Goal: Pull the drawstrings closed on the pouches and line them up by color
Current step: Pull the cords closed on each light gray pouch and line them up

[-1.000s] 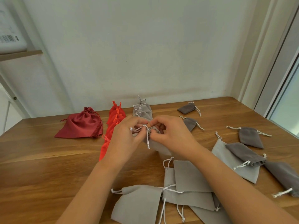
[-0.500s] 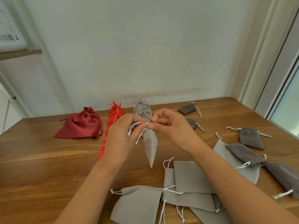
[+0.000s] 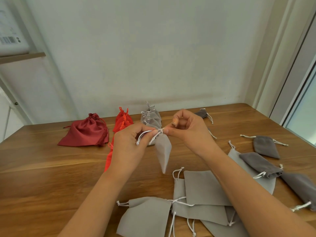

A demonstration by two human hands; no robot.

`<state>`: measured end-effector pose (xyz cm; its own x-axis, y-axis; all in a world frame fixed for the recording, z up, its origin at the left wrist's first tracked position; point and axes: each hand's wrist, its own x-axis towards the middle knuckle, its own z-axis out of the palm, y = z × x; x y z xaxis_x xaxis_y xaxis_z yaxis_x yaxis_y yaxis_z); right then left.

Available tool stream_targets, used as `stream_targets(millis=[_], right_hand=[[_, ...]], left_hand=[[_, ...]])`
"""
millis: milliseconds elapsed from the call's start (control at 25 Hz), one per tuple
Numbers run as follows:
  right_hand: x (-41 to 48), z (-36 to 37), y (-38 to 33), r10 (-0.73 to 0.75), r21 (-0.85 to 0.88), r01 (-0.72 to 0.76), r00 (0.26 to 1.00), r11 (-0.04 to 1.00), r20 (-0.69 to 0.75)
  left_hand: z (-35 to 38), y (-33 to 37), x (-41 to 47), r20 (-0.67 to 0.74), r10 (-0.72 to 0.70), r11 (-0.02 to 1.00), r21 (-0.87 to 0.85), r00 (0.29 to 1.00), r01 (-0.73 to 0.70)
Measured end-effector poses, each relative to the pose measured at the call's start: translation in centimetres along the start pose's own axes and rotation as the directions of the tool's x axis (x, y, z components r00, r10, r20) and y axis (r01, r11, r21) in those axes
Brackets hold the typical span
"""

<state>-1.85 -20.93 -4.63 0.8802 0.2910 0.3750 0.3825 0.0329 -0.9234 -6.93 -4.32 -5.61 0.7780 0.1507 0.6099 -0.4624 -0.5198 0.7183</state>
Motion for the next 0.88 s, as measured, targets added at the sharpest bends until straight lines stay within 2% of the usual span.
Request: stream_targets(millis=[80,160,240,320,400,440,480,520,560,600,640,720,800,880], right_hand=[[0.0,-0.5,0.0,-0.064,-0.231,0.055,0.998,0.971,-0.030],[-0.1,-0.6,0.2,-0.152,-0.477,0.139,0.988,0.868,0.012],[-0.2,-0.3,0.3,-0.179,-0.598,0.178,0.982,0.781,0.059],[0.0,0.1,0.7,-0.122,-0.644,0.136,0.990,0.753,0.067],[0.2,0.3,1.0,0.042,-0.519,-0.030,0.999,0.854,0.012],[0.2,0.3,1.1,0.164,-0.341,-0.157,0.986,0.927,-0.007],[0.2,0.4,1.0,0.279,-0.130,-0.277,0.960,0.952,-0.003],[0.2,0.5,0.9,0.341,0.010,-0.341,0.940,0.940,0.001],[0.2,0.6,1.0,0.352,0.048,-0.351,0.936,0.935,-0.008],[0.1,0.7,1.0,0.302,-0.051,-0.303,0.953,0.952,-0.029],[0.1,0.8,0.9,0.195,-0.246,-0.200,0.980,0.949,-0.044],[0.0,1.0,0.8,-0.063,-0.599,0.078,0.997,0.797,0.045],[-0.1,0.8,0.9,-0.180,-0.698,0.224,0.974,0.680,0.137],[0.0,0.6,1.0,-0.189,-0.688,0.217,0.975,0.693,0.118]], left_hand=[[0.1,0.2,0.0,0.051,-0.057,0.997,0.055,0.997,0.054],[0.6,0.4,-0.2,0.128,-0.080,0.995,0.063,0.989,0.072],[1.0,0.5,-0.4,0.176,-0.094,0.995,0.036,0.980,0.089],[1.1,0.2,-0.4,0.180,-0.115,0.993,0.016,0.977,0.114],[1.1,0.0,-0.4,0.200,-0.112,0.994,0.019,0.973,0.110],[1.1,0.0,-0.5,0.225,-0.098,0.995,0.035,0.969,0.092],[1.2,-0.1,-0.5,0.249,-0.081,0.996,0.058,0.965,0.069],[1.3,-0.1,-0.5,0.265,-0.070,0.996,0.078,0.962,0.051],[1.4,0.0,-0.6,0.271,-0.069,0.995,0.088,0.960,0.047],[1.4,0.0,-0.5,0.270,-0.078,0.995,0.082,0.960,0.057],[1.4,0.1,-0.5,0.263,-0.091,0.995,0.060,0.960,0.078],[1.5,0.3,-0.5,0.247,-0.122,0.991,-0.022,0.961,0.132],[1.5,0.6,-0.5,0.241,-0.129,0.985,-0.078,0.962,0.151],[1.4,0.7,-0.6,0.240,-0.106,0.989,-0.074,0.965,0.128]])
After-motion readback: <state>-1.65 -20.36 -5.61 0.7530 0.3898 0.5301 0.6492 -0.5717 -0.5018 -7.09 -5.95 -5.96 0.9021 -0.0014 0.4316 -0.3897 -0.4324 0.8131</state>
